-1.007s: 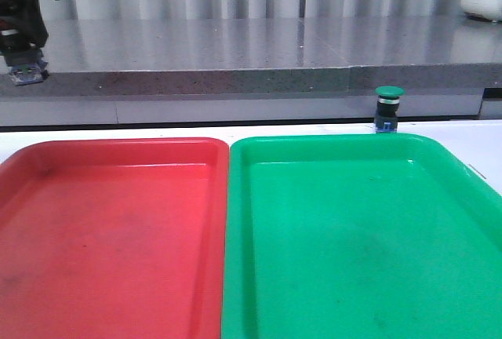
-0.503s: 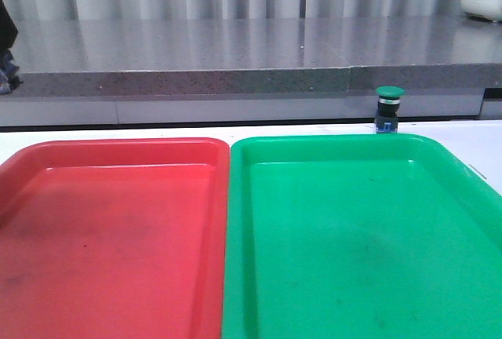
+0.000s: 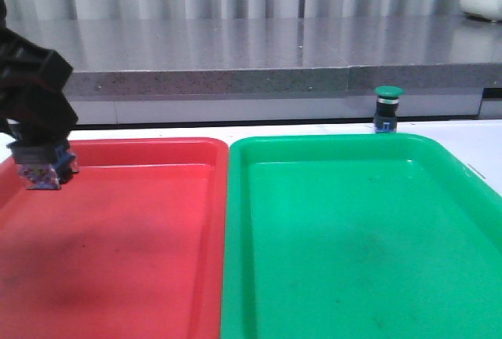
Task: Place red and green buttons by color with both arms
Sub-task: 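Lift the red button with the left gripper and carry it over the red tray, then lower the red button into the red tray and open the left gripper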
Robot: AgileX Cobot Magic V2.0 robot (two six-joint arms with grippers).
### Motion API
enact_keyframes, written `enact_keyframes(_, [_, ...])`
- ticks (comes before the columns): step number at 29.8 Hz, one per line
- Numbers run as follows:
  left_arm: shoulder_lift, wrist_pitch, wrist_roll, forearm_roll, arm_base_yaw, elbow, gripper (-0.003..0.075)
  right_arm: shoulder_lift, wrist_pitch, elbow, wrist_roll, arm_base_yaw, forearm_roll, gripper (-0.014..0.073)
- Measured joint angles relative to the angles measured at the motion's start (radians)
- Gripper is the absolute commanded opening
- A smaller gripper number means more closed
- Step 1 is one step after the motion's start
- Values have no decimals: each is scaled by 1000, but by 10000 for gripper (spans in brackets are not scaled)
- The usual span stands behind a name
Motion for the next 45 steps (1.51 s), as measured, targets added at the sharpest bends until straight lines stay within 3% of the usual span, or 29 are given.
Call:
enact_keyframes(9, [20, -111, 2, 26, -18, 44, 272, 0, 0, 0, 0, 0, 0, 458])
enact_keyframes(22, [210, -173, 2, 30, -18, 44, 274, 0, 0, 0, 0, 0, 0, 458])
enact_keyframes(26, [221, -191, 2, 30, -18, 44, 318, 0, 0, 0, 0, 0, 0, 458])
enact_keyframes(33, [225, -195, 2, 30, -18, 44, 477, 0, 0, 0, 0, 0, 0, 458])
enact_keyframes(39, [215, -197, 2, 30, -18, 44, 476, 0, 0, 0, 0, 0, 0, 458])
enact_keyframes(45, [80, -159, 2, -7, -18, 44, 476, 0, 0, 0, 0, 0, 0, 458])
